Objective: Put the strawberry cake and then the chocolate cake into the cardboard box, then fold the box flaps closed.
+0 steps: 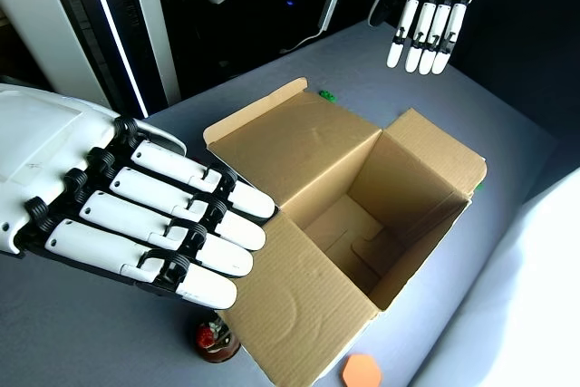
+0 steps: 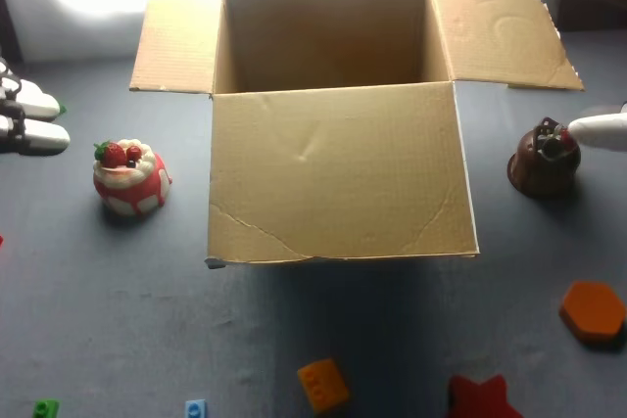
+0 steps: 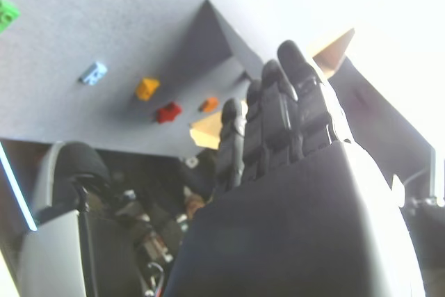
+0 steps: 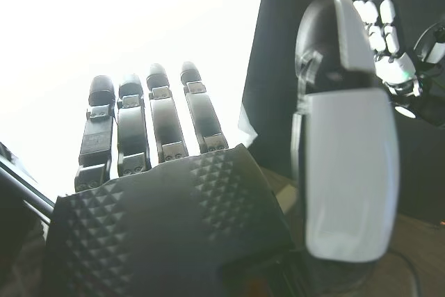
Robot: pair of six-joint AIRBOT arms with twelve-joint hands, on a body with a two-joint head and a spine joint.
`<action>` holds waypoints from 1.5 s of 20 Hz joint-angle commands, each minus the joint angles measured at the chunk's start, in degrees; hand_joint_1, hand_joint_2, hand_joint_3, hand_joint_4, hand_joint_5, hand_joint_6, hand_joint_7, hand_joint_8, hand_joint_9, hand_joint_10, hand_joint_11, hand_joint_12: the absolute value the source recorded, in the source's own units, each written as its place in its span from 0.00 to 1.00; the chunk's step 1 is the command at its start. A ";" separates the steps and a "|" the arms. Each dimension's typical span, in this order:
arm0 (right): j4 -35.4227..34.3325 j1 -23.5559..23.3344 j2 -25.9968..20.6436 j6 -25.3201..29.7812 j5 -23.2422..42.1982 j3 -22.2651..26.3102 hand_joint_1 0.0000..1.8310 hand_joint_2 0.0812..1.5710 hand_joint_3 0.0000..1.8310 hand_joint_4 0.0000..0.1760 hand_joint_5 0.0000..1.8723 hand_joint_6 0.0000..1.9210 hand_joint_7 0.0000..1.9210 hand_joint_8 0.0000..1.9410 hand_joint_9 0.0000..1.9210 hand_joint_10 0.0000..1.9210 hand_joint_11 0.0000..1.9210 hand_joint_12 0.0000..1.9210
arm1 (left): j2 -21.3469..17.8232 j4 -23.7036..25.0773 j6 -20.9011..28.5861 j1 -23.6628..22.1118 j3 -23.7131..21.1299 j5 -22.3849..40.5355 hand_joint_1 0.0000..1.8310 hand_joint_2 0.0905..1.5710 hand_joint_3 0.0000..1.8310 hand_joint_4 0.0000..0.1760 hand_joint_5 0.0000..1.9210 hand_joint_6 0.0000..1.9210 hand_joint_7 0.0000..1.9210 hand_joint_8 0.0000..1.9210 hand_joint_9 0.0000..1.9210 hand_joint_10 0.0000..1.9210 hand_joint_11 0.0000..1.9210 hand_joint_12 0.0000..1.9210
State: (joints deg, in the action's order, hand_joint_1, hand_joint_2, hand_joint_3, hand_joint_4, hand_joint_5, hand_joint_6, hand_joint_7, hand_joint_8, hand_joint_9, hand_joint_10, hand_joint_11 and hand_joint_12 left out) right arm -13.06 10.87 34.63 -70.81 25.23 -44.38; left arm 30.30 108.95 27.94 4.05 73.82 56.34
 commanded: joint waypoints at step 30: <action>-1.35 -1.89 -0.07 -0.12 6.21 0.86 0.53 0.64 0.00 0.26 0.02 0.00 0.01 0.00 0.00 0.00 0.00 0.00 | 25.44 -21.00 -12.40 19.77 20.01 -6.91 0.59 0.59 0.00 0.35 0.05 0.00 0.08 0.00 0.08 0.00 0.00 0.36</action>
State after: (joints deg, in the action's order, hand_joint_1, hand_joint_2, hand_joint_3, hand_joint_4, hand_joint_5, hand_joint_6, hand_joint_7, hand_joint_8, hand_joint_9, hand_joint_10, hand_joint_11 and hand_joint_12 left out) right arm -14.81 9.78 35.29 -70.76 24.56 -43.55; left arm 56.34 91.92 15.84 24.16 93.91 48.97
